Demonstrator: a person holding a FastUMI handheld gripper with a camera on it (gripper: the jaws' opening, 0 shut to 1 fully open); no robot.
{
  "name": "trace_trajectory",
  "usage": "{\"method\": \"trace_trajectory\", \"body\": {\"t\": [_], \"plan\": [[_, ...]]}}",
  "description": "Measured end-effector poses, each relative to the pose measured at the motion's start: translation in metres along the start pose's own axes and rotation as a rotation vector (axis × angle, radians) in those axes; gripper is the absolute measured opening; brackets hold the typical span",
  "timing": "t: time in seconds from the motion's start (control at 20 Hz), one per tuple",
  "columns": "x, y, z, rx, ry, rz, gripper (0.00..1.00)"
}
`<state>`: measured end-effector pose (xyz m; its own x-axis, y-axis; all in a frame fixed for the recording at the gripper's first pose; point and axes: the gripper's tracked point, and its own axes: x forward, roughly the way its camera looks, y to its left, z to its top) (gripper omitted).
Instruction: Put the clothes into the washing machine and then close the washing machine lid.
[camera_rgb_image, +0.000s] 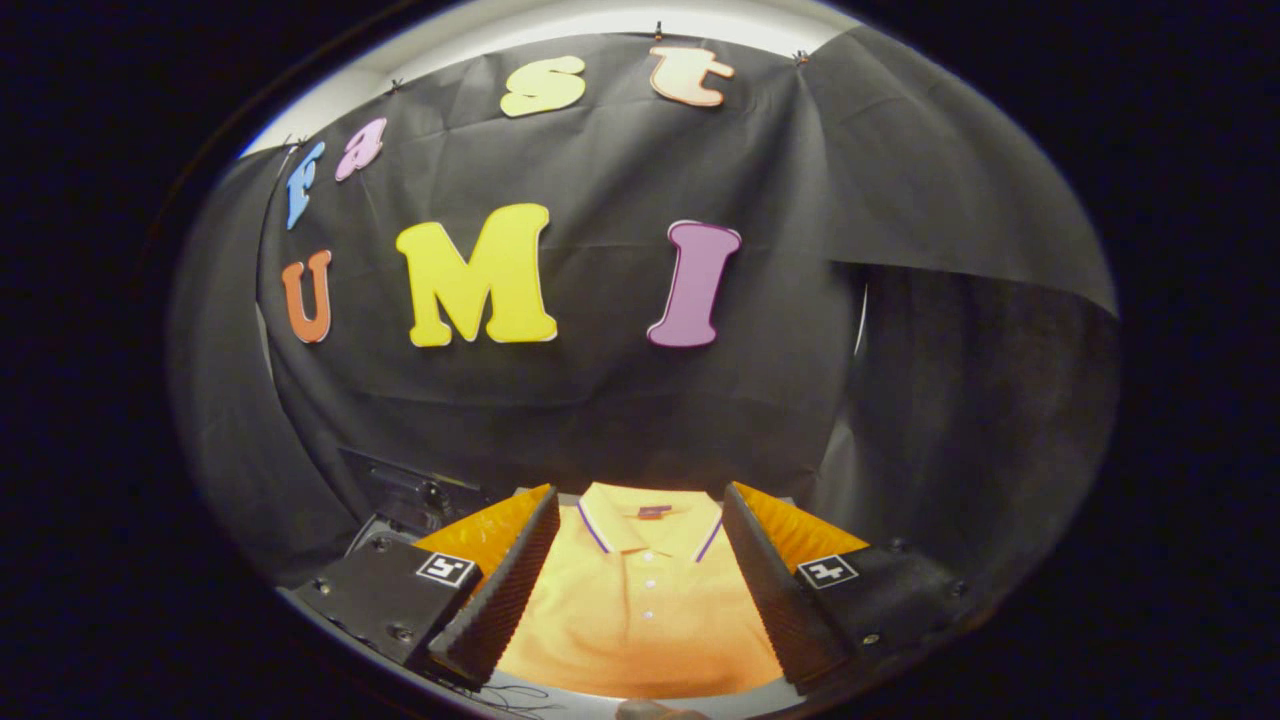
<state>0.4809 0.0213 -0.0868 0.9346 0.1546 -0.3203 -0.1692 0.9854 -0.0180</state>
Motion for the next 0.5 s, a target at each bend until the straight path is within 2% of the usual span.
{"method": "trace_trajectory", "body": {"t": [0.5], "plan": [[0.073,-0.003,-0.060,0.022,0.195,-0.014,1.00]]}}
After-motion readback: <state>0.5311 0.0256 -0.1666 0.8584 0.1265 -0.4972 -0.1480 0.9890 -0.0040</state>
